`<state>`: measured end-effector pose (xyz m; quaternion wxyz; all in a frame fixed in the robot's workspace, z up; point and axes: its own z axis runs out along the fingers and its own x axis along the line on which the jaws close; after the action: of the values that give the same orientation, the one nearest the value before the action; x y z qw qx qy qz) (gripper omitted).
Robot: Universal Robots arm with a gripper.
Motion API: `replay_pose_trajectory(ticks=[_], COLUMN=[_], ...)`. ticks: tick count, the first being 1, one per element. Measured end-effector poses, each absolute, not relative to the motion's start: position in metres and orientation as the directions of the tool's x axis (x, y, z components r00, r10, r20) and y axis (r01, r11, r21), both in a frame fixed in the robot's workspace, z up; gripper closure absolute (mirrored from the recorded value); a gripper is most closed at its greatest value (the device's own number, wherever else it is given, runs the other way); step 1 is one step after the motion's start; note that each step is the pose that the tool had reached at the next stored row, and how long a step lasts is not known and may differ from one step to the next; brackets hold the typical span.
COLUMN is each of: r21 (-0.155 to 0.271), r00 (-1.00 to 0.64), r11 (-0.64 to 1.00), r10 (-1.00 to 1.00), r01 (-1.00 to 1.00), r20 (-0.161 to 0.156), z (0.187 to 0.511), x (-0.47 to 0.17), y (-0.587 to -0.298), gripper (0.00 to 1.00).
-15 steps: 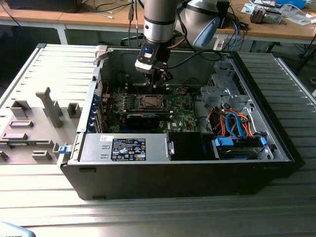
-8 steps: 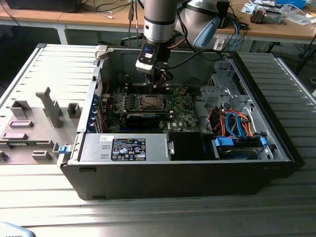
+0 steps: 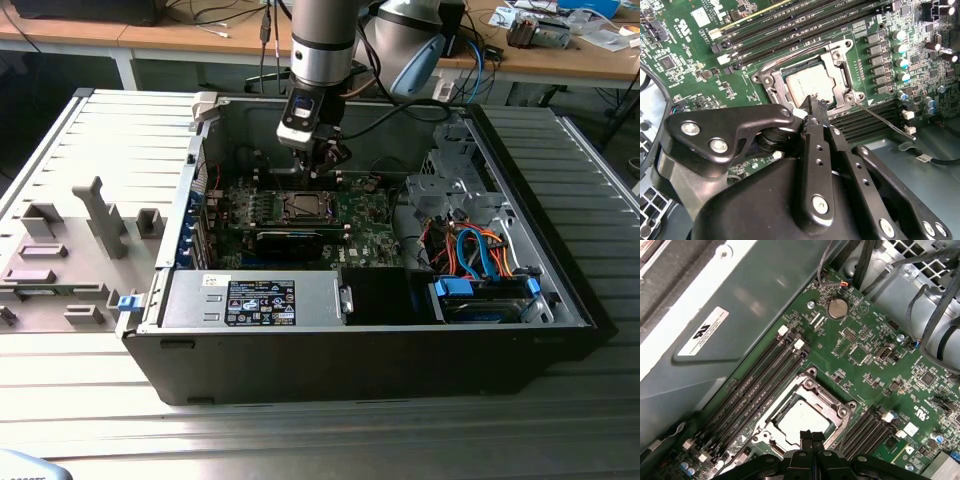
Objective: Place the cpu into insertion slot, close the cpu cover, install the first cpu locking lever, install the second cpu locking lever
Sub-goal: 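Install the first cpu locking lever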
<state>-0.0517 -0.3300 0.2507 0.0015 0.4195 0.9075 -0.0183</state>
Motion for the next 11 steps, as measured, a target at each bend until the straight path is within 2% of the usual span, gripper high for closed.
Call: replay_pose_trajectory(ticks=[11], r21=[-0.032], r00=[-0.669], r11=[0.668], r10=[0.743], r01=[0.743], r20=[-0.018], z=[0.2507], x=[-0.0517], y=[-0.3300], gripper=[0.89])
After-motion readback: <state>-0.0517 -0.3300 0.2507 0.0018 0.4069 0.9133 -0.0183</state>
